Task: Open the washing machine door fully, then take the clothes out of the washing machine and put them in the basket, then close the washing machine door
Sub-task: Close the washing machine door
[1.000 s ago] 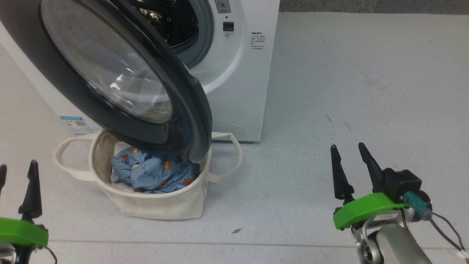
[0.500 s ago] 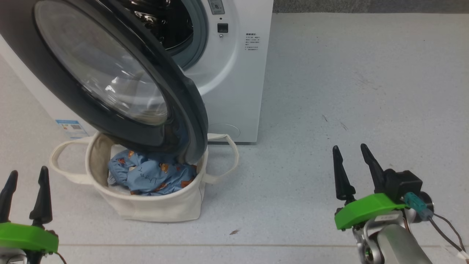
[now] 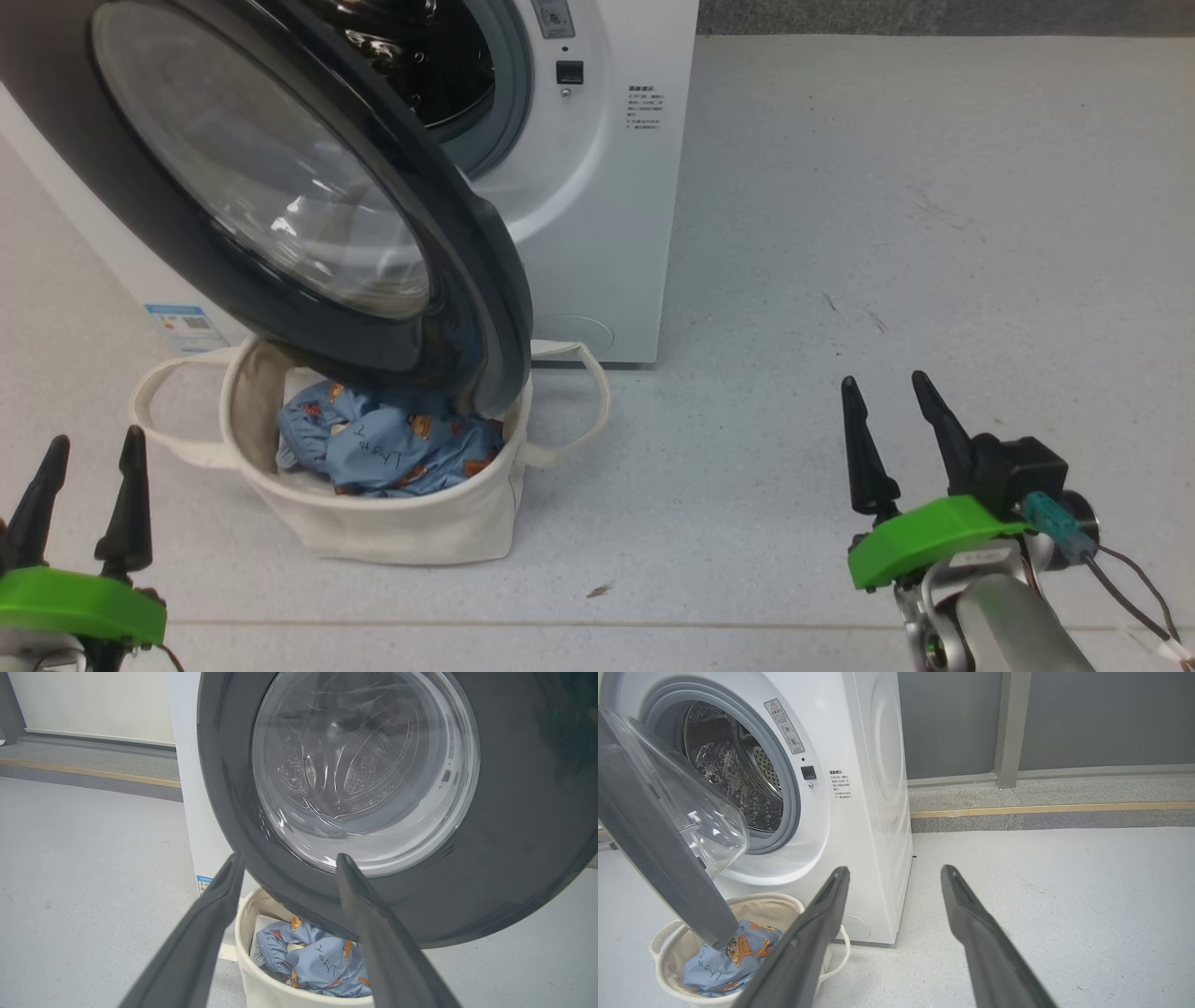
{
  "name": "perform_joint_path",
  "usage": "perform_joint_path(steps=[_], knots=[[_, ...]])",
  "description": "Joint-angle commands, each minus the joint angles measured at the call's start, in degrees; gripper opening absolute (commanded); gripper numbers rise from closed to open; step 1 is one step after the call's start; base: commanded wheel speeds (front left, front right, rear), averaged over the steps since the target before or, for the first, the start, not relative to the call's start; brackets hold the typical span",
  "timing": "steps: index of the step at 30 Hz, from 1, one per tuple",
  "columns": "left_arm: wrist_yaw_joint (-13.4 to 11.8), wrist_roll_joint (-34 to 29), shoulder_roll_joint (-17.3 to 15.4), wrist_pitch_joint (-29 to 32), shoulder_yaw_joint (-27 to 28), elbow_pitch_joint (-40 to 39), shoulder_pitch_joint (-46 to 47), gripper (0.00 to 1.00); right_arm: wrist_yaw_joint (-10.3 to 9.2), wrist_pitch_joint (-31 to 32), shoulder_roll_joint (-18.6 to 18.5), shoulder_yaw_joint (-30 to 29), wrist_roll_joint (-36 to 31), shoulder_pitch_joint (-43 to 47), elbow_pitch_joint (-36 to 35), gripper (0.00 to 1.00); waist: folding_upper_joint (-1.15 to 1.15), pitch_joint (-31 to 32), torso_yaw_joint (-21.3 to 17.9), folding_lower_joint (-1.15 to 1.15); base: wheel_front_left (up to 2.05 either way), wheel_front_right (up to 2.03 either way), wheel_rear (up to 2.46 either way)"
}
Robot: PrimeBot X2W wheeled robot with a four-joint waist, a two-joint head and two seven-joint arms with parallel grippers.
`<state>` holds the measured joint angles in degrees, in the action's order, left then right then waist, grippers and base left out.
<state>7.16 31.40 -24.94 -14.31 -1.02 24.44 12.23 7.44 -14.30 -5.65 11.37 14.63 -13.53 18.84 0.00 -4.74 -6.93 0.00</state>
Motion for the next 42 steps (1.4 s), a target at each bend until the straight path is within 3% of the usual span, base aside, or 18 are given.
perform_joint_path(steps=[1,3,4,5,11,14,23,29,36,42], knots=[[0.3,0.1,-2.4,-0.7,2.2,-1.5,2.7,1.0,0.05,-0.7,0.0,1.1,-0.2,-0.5,-1.5,1.0,0.0,-0.1,0.1,0.0,0.0,0.0,0.0],[0.3,0.1,-2.4,-0.7,2.0,-1.2,3.1,1.0,0.05,-0.7,-0.1,1.3,-0.1,-0.5,-1.3,0.99,0.0,-0.1,0.3,0.0,0.0,0.0,0.0],[0.3,0.1,-2.4,-0.7,1.9,-1.2,3.2,1.0,0.05,-0.7,-0.1,1.2,0.1,-0.5,-1.3,0.05,0.0,0.0,0.3,0.0,0.0,0.0,0.0],[0.3,0.1,-2.4,-0.7,1.8,-1.2,3.3,1.0,0.05,-0.7,-0.1,1.1,0.4,-0.5,-1.3,0.0,0.0,0.0,0.4,0.0,0.0,0.0,0.0],[0.3,0.2,-1.8,-0.7,0.9,-0.9,4.2,1.0,0.05,-0.7,0.3,-1.1,1.8,-1.9,-4.9,0.0,0.0,-0.5,1.3,0.0,0.0,0.0,0.0],[0.3,-0.1,-1.1,-0.7,-0.1,-0.6,5.4,1.0,0.05,-0.7,0.6,-0.2,6.8,-3.6,-7.2,0.0,0.0,-0.8,2.4,0.0,0.0,0.0,0.0],[0.3,-1.4,1.7,-0.7,-2.6,0.6,7.8,1.0,0.05,3.6,-2.0,9.7,20.8,-13.2,-13.8,0.0,0.0,-0.1,6.7,0.0,0.0,0.0,0.0],[0.3,-2.3,3.8,-0.7,-3.7,0.8,8.6,1.0,0.05,6.8,-1.0,15.7,26.3,-18.0,-15.3,0.0,0.0,0.5,9.9,0.0,0.0,0.0,0.0],[0.3,-2.4,5.8,-0.7,-6.4,0.9,11.3,1.0,0.05,6.1,1.6,24.9,27.0,-24.1,-9.6,0.0,0.0,-0.2,15.3,0.0,0.0,0.0,0.0],[0.3,-2.3,6.9,-0.7,-8.2,1.3,13.1,1.0,0.05,3.6,2.7,31.4,30.1,-26.0,-0.5,0.0,0.0,-1.3,18.0,0.0,0.0,0.0,0.0]])
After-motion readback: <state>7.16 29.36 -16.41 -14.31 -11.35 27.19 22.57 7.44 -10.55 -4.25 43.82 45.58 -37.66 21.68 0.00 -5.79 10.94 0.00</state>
